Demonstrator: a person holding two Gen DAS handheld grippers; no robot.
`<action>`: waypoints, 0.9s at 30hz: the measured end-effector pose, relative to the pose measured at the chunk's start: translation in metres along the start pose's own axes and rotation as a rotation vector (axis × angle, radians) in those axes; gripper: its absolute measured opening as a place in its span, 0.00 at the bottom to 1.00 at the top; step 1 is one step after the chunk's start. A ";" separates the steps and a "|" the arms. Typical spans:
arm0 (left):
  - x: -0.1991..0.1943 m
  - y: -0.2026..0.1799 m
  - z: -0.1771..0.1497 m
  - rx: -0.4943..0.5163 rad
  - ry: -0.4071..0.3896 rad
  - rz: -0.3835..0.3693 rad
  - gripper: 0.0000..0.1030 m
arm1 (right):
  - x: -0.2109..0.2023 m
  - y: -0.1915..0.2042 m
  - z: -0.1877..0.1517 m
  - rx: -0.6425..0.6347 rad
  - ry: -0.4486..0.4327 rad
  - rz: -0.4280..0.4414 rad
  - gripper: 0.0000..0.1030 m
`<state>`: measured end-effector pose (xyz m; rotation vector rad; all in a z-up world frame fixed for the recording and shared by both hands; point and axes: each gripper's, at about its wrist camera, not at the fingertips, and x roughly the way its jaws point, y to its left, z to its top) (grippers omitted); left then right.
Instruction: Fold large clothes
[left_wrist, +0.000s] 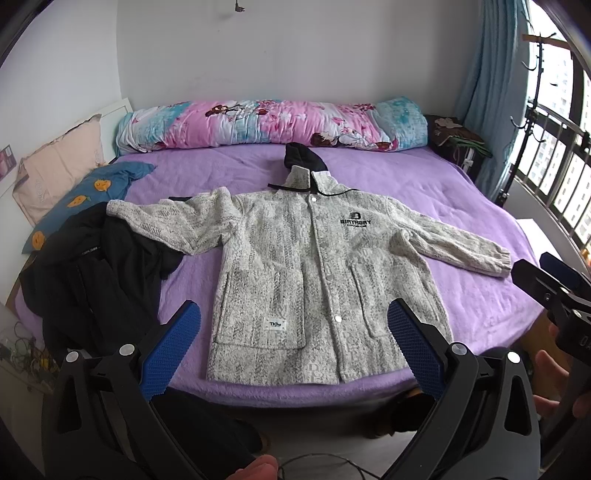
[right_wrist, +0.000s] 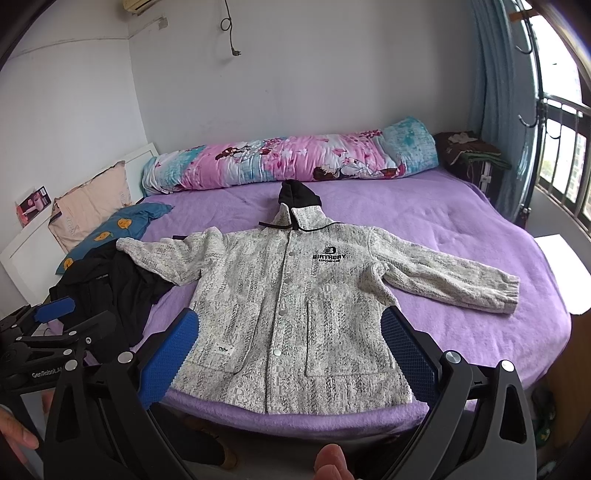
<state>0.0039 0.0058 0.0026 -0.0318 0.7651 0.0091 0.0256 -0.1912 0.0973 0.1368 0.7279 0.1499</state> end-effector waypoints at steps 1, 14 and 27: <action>0.000 0.000 0.000 0.000 -0.001 0.000 0.95 | 0.000 0.000 0.000 0.000 0.000 0.000 0.93; -0.004 0.003 -0.002 -0.010 -0.002 0.001 0.95 | -0.001 -0.001 0.002 0.008 0.001 0.002 0.93; -0.003 0.001 -0.002 -0.010 -0.002 0.018 0.95 | 0.000 -0.002 0.002 0.012 0.005 0.003 0.93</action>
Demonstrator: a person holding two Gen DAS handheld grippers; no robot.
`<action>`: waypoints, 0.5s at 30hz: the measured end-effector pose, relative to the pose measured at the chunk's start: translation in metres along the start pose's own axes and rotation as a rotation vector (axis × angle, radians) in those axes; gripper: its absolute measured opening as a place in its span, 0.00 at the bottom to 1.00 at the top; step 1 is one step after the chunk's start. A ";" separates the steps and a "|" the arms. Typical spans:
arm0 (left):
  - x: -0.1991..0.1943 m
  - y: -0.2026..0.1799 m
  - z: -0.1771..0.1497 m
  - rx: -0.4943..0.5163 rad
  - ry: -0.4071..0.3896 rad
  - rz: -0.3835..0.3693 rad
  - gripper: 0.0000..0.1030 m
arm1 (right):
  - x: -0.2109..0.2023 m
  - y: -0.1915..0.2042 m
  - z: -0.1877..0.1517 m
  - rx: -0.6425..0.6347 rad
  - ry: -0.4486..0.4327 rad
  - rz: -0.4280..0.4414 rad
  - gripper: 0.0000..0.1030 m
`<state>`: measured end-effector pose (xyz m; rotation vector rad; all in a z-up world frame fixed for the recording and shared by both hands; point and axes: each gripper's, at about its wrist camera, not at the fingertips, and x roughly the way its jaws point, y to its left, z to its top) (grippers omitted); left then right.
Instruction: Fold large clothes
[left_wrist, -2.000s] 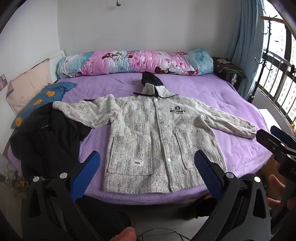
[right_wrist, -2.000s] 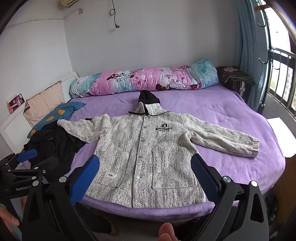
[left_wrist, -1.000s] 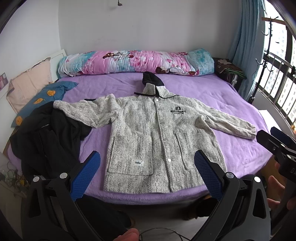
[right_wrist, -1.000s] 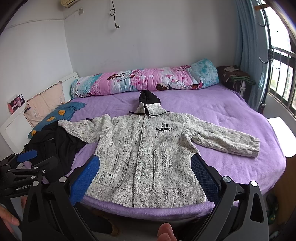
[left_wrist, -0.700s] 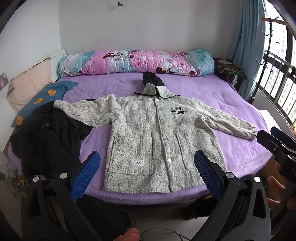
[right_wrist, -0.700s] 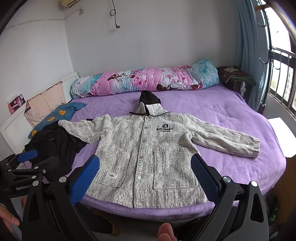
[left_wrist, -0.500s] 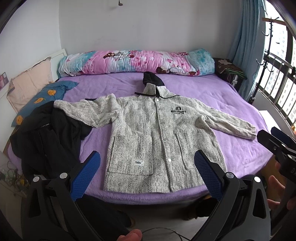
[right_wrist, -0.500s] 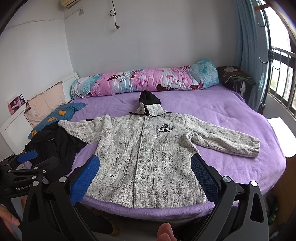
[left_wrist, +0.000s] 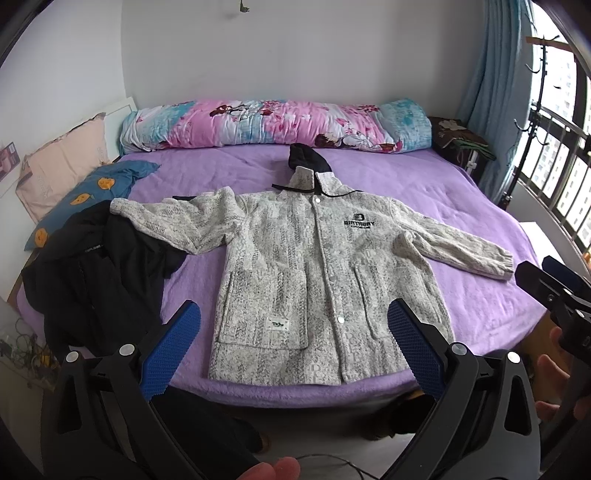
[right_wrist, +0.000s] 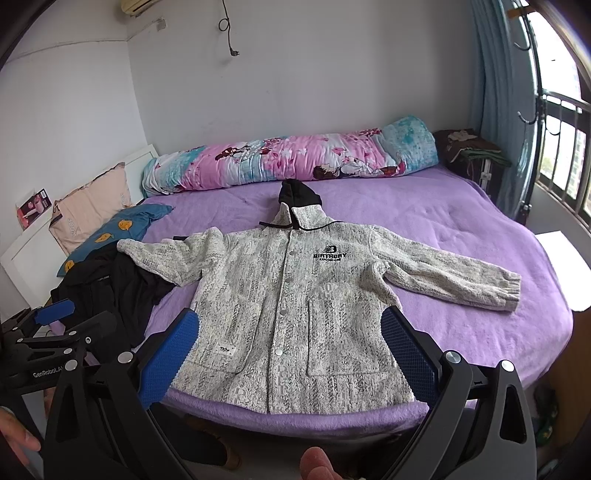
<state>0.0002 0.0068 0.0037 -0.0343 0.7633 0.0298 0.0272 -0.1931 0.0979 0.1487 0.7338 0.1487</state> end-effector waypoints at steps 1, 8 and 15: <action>0.000 0.000 0.000 0.000 0.001 0.003 0.95 | 0.000 0.000 0.000 0.001 0.000 -0.002 0.93; 0.002 0.000 0.000 0.005 0.010 0.021 0.95 | -0.002 -0.005 0.002 0.029 -0.008 0.004 0.93; 0.003 0.010 0.002 -0.051 0.012 0.023 0.95 | -0.003 -0.004 0.002 0.030 -0.016 0.001 0.93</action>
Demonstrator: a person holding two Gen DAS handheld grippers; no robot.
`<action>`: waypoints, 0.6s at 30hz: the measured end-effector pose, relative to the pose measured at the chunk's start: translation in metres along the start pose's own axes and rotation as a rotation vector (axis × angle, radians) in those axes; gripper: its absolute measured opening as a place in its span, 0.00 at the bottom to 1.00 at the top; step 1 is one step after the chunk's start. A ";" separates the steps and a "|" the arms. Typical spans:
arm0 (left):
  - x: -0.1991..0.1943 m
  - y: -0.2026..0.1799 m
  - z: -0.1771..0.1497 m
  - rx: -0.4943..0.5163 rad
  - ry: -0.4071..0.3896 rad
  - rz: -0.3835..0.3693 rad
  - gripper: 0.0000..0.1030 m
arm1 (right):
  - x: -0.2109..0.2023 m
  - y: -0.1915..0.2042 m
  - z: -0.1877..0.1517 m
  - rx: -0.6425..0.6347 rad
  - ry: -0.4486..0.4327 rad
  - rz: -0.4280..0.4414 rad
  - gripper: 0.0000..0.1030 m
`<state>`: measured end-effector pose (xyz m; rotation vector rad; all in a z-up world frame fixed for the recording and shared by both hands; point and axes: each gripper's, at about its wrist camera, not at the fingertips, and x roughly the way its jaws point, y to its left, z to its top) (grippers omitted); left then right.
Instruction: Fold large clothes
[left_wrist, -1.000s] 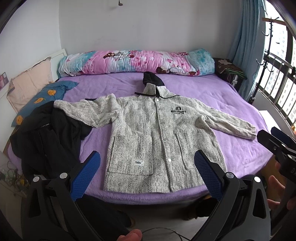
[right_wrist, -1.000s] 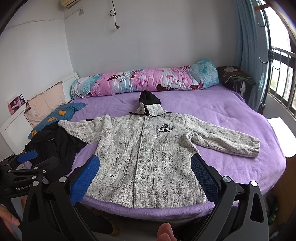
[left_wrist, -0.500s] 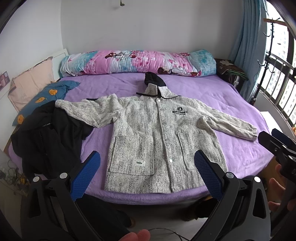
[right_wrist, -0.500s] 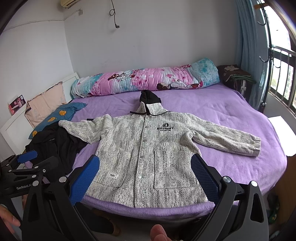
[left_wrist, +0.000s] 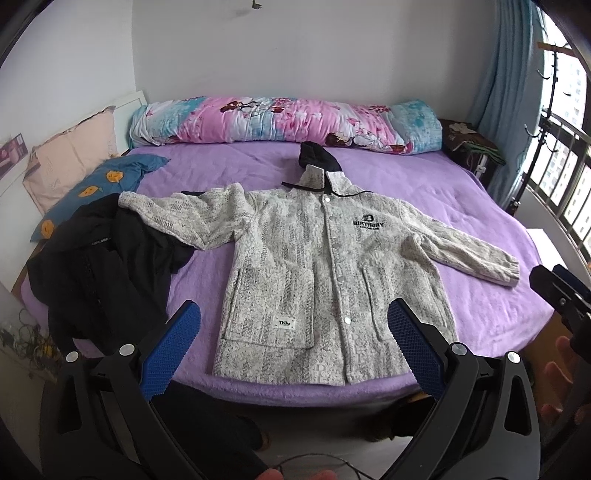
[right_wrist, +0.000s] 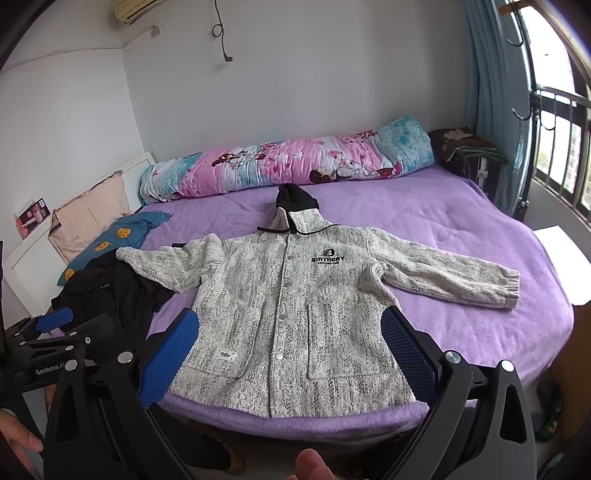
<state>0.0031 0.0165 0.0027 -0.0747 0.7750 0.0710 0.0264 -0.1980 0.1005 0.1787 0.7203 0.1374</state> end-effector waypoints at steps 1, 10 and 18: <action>0.001 0.002 0.000 -0.014 0.003 0.006 0.95 | 0.000 -0.001 -0.001 0.002 0.003 0.004 0.93; 0.000 0.002 0.000 0.000 0.000 0.018 0.95 | 0.001 -0.001 -0.001 -0.002 0.003 -0.005 0.93; 0.002 0.000 -0.002 -0.003 0.001 -0.004 0.95 | 0.002 -0.005 -0.001 0.008 0.008 -0.027 0.93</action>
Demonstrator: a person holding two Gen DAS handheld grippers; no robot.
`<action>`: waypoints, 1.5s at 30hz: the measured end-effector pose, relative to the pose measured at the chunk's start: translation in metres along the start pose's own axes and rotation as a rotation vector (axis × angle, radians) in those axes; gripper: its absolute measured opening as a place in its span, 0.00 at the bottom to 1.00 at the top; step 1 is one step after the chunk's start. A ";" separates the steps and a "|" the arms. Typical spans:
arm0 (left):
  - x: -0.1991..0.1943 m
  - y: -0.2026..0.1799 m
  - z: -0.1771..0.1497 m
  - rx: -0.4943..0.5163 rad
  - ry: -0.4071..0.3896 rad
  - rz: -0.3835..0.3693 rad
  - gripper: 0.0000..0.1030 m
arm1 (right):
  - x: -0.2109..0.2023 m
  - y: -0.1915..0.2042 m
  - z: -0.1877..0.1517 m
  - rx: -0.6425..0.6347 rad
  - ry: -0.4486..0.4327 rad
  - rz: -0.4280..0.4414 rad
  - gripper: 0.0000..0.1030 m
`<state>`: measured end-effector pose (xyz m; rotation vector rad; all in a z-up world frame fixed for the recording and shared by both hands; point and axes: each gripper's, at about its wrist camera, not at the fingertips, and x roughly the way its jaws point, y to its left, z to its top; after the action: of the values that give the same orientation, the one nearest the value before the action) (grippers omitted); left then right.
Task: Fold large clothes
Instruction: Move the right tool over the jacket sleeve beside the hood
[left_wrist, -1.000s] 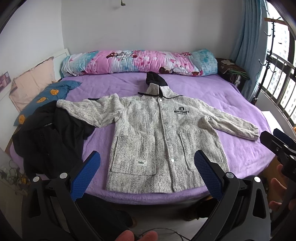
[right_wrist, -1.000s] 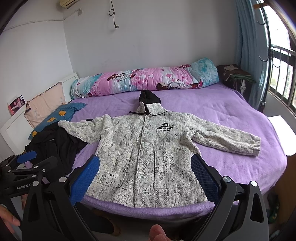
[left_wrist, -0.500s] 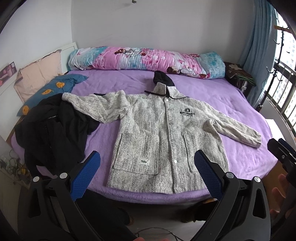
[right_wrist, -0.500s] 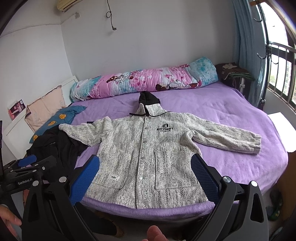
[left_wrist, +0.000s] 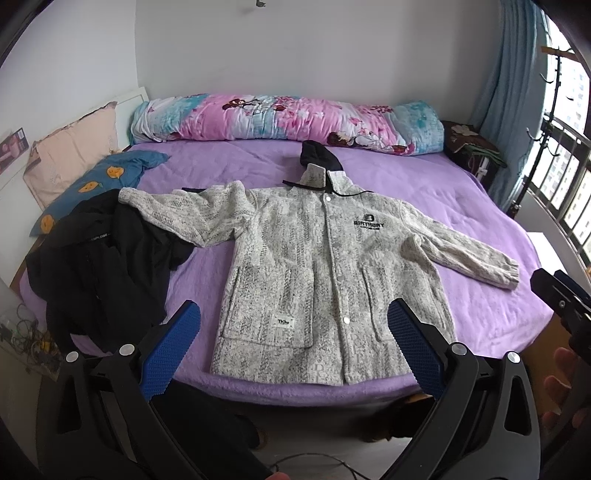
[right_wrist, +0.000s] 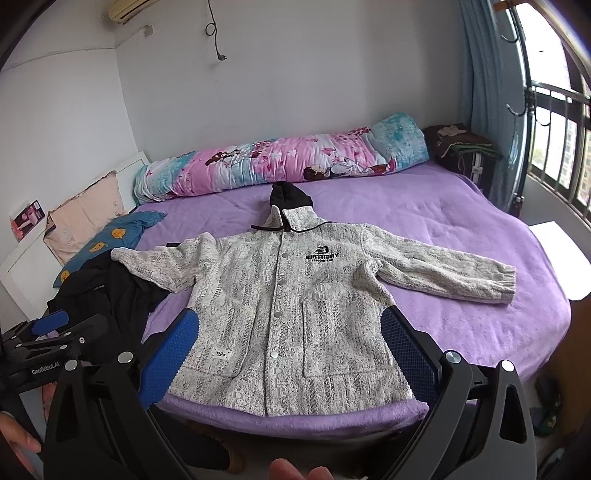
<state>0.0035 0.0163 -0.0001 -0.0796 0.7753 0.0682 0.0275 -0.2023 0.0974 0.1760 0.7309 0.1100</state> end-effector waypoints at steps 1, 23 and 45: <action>0.000 0.000 0.000 0.001 -0.001 -0.001 0.95 | 0.001 0.001 0.000 -0.003 0.003 -0.002 0.93; 0.030 0.012 0.015 0.031 -0.029 0.062 0.95 | 0.029 -0.039 0.005 0.099 0.028 -0.047 0.93; 0.144 0.052 0.073 0.000 -0.002 0.174 0.95 | 0.121 -0.152 0.033 0.171 0.024 -0.247 0.93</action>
<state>0.1523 0.0800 -0.0514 -0.0120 0.7792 0.2338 0.1452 -0.3359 0.0126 0.2456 0.7810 -0.1867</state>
